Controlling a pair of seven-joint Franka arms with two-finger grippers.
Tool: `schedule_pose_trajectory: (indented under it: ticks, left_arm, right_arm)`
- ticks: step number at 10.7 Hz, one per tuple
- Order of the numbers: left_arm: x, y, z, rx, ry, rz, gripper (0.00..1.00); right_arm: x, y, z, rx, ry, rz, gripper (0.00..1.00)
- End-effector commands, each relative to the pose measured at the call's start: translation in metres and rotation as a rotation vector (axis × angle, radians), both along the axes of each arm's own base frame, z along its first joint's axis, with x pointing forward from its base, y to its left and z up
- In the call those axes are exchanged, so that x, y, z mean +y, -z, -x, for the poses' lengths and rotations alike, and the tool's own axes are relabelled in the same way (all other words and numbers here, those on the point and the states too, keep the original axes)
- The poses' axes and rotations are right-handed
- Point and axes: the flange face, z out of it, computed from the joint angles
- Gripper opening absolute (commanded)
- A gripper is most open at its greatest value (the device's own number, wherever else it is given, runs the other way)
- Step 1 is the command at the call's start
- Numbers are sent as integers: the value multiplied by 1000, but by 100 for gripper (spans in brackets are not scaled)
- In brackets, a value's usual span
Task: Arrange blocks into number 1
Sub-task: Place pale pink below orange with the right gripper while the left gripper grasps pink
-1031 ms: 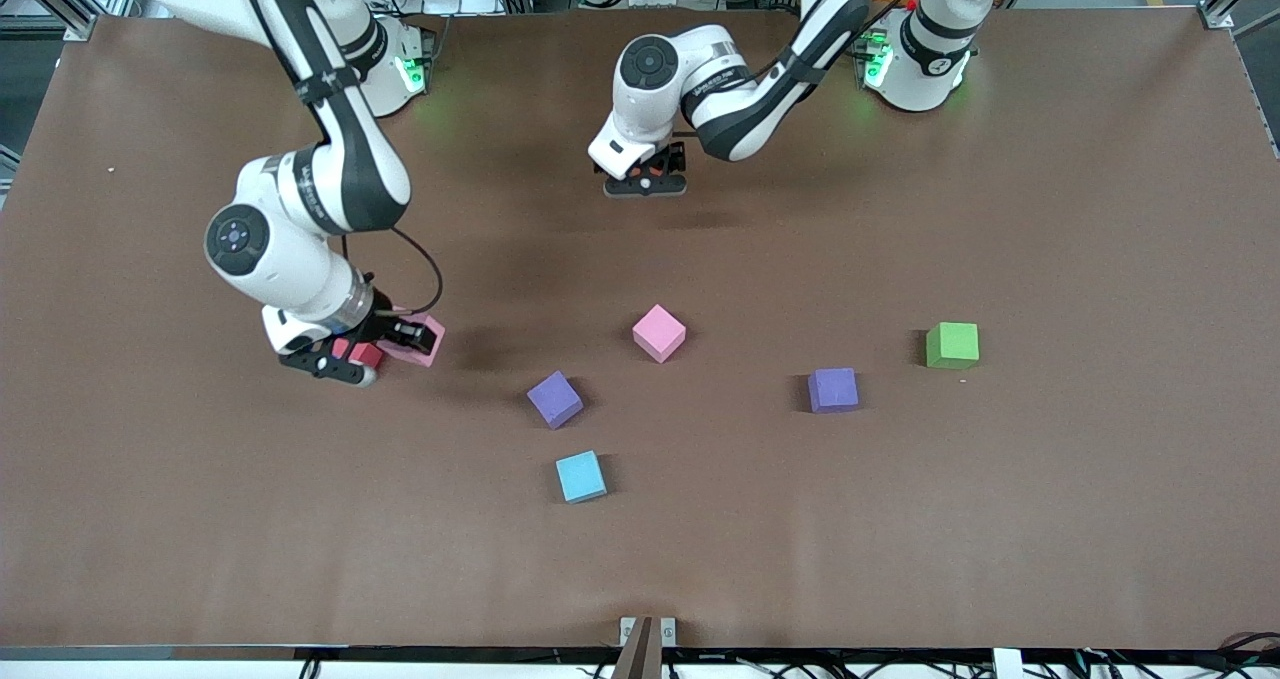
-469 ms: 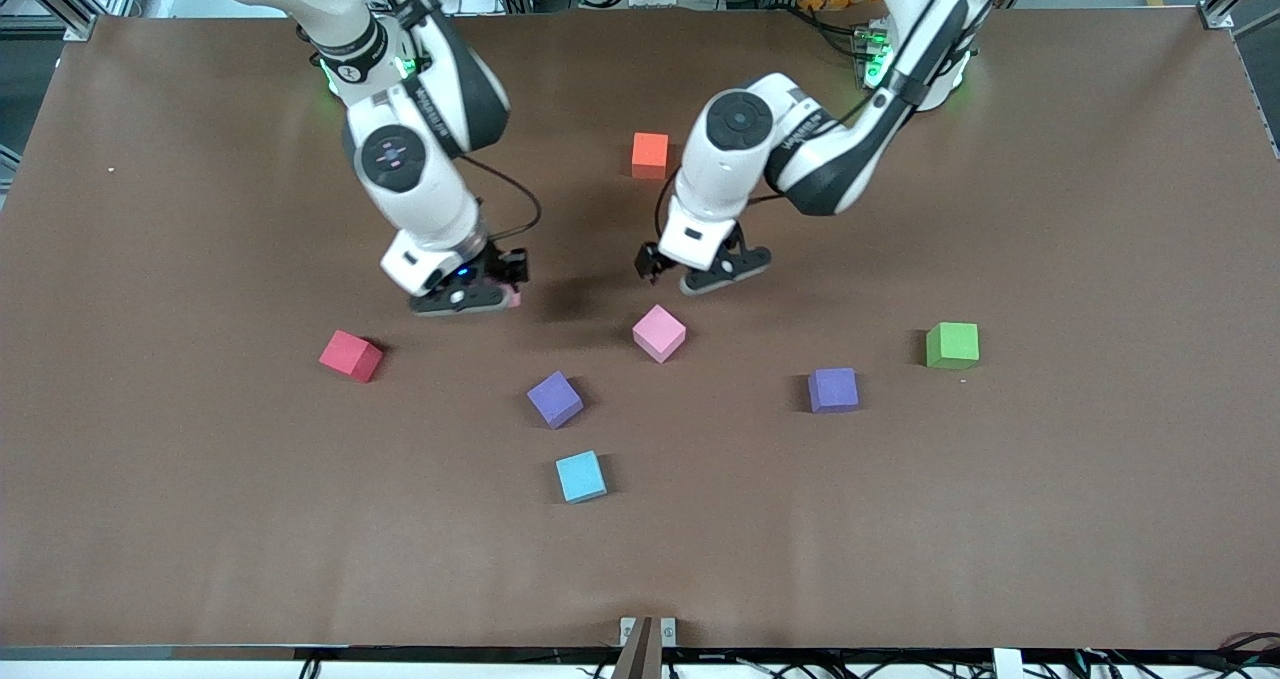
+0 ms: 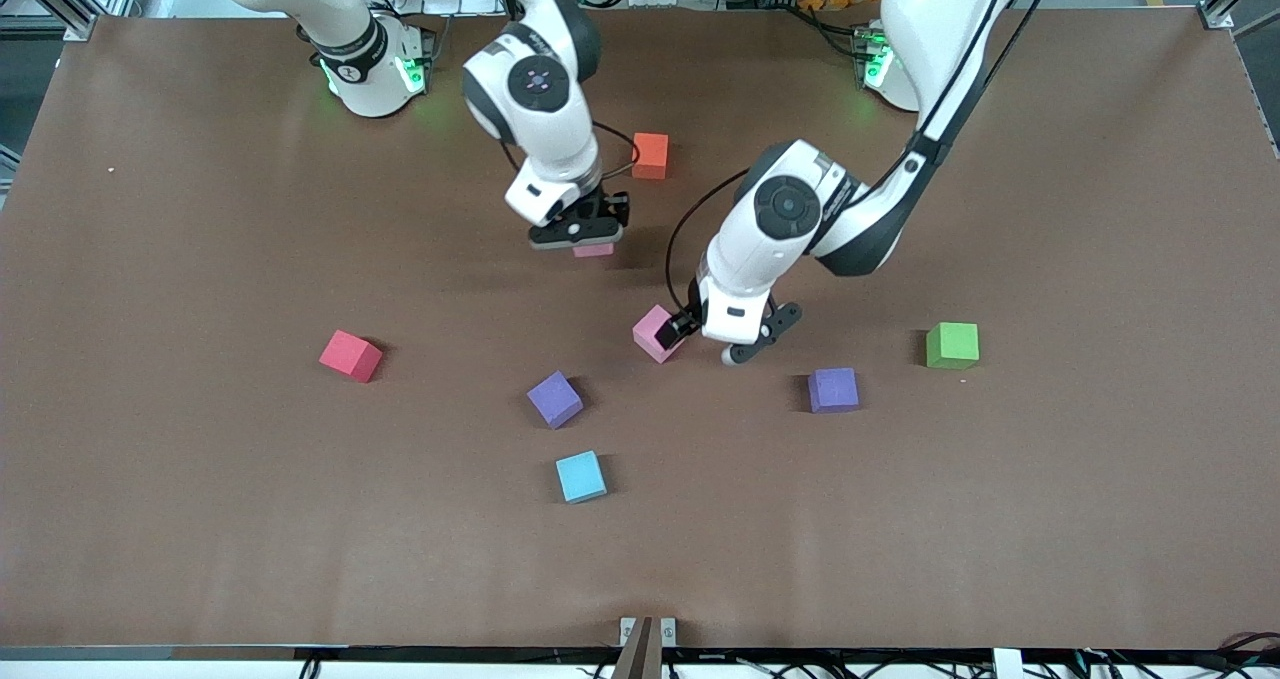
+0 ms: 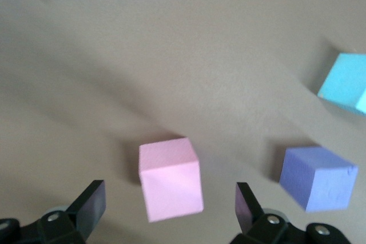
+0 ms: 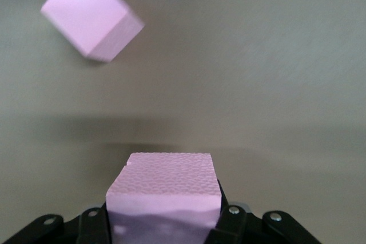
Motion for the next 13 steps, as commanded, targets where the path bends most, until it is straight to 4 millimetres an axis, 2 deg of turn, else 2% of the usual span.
schedule_pose_trajectory:
  ticks: [1,4,7,10,11,12,13]
  left_arm:
    - [-16,19,-5,33,-33,-4,100]
    - [-27,26,5,34,-27,-26,100]
    - [-26,32,6,49,-45,-32,100]
    - [-37,43,10,69,-48,-22,100]
    - [-41,49,13,77,-44,-25,100]
    - [-41,50,14,78,-42,-26,100]
    - [-41,51,14,79,-42,-25,100]
  right_arm:
    - [35,14,22,0,68,-3,46]
    - [57,31,55,17,54,15,46]
    - [77,52,91,37,36,18,46]
    - [83,69,106,39,23,34,49]
    - [84,70,111,40,15,38,55]
    - [84,71,113,41,12,40,65]
    - [84,72,115,42,15,41,98]
